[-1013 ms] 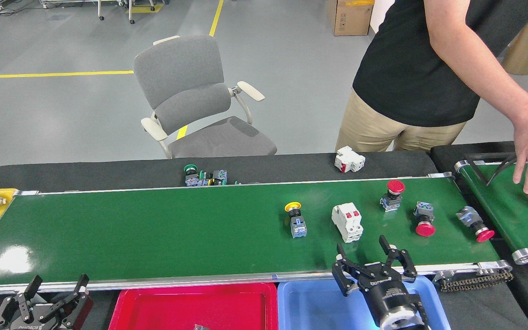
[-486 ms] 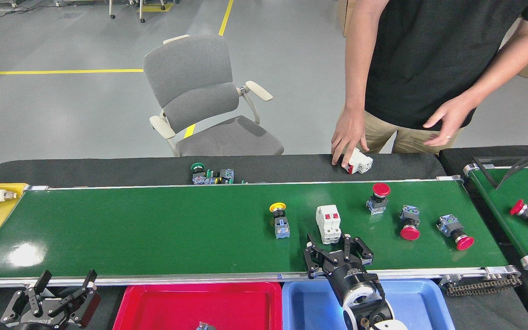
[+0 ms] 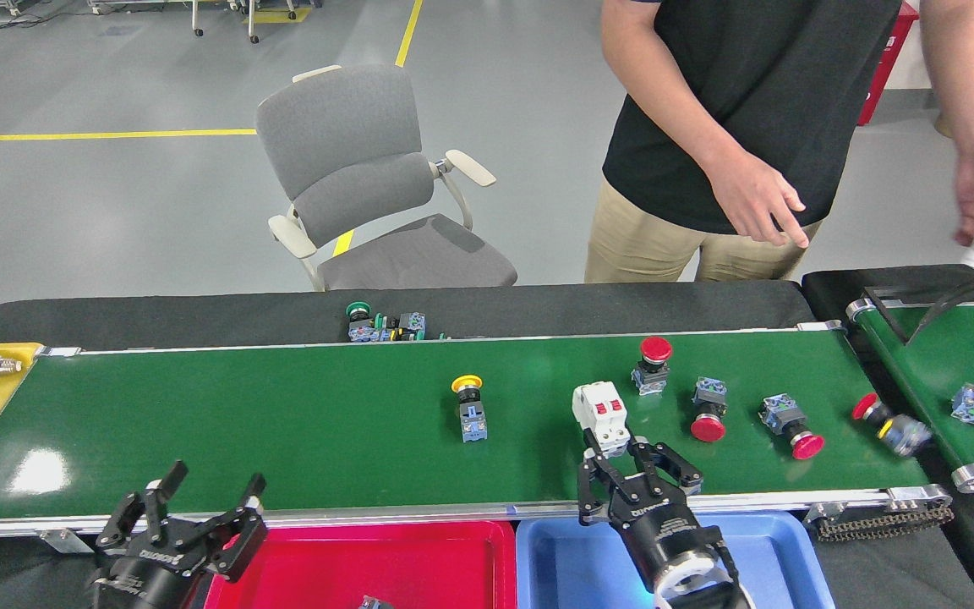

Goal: Pick switch part from conveyor to tray

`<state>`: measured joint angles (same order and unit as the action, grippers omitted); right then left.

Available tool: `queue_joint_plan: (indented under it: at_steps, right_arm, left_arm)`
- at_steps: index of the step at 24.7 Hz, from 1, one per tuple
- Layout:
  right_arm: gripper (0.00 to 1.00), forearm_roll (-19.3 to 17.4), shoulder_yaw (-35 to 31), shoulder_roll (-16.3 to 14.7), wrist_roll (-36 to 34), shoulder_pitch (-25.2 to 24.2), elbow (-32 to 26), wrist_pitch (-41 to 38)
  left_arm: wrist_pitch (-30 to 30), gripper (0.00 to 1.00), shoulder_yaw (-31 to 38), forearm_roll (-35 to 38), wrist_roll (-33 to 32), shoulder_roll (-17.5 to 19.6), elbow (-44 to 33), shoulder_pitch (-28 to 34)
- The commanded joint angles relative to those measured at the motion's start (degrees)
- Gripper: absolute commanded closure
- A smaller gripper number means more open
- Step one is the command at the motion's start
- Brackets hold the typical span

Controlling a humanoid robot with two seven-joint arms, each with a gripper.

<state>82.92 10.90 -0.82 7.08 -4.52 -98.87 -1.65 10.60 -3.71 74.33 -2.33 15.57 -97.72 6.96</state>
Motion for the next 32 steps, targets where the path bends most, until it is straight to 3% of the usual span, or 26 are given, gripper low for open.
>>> queue_joint_plan:
  at_steps: [1, 4, 6, 7, 9, 13, 19, 22, 25, 27, 32]
  right_arm:
    - [0.94, -1.9, -2.4, -3.2, -4.7, -2.8, -2.6, -0.5]
    - [0.89, -4.9, -5.0, -7.1, -13.1, -6.4, -2.6, -0.8]
    - [0.75, -6.8, -6.0, -7.9, -13.8, -9.0, -2.6, -1.1]
    - [0.61, -7.5, -6.4, -8.1, -13.8, -10.1, -2.6, -1.4]
    - [0.02, -8.6, -8.0, -7.8, -14.0, -12.4, -2.6, -1.9]
    - [0.01, -10.6, -10.5, -7.7, -13.8, -14.9, -2.6, -2.0]
    - [0.01, -12.3, -11.6, -6.3, -12.1, -13.9, -2.6, -1.3]
    - [0.01, -11.8, -11.5, -6.2, -8.4, -10.1, -2.4, -0.5]
    - [0.02, -8.4, -9.8, -6.1, -2.9, -5.9, -0.6, 2.2]
    - [0.02, -5.6, -7.3, -4.1, 0.6, -2.3, 1.5, 4.5]
    - [0.02, -3.8, -3.1, -0.9, 2.2, 5.6, 8.6, 7.5]
  left_arm:
    - [-3.5, 0.0, -4.2, 1.6, -0.2, -0.5, -1.0, -1.5]
    - [-8.3, 0.0, -9.9, 5.2, -0.4, -2.7, -0.7, -3.5]
    - [-9.7, 0.0, -11.4, 5.8, -2.0, -5.1, -0.1, -4.9]
    - [-10.3, 0.0, -11.6, 5.8, -2.9, -6.2, 0.4, -5.8]
    - [-10.7, 0.0, -11.6, 5.9, -3.4, -7.2, 2.6, -7.4]
    - [-10.8, 0.0, -11.6, 5.9, -3.4, -7.3, 7.4, -10.2]
    - [-12.3, 0.0, -11.6, 5.9, -3.4, -7.4, 13.4, -14.8]
    - [-12.3, 0.0, -11.7, 5.8, -3.4, -7.5, 16.3, -17.2]
    - [-11.9, 0.0, -11.8, 5.6, -3.4, -7.5, 19.1, -19.2]
    - [-11.7, 0.0, -11.8, 5.5, -3.4, -8.0, 20.2, -20.1]
    - [-11.3, 0.0, -11.7, 5.4, -3.4, -8.1, 21.2, -20.3]
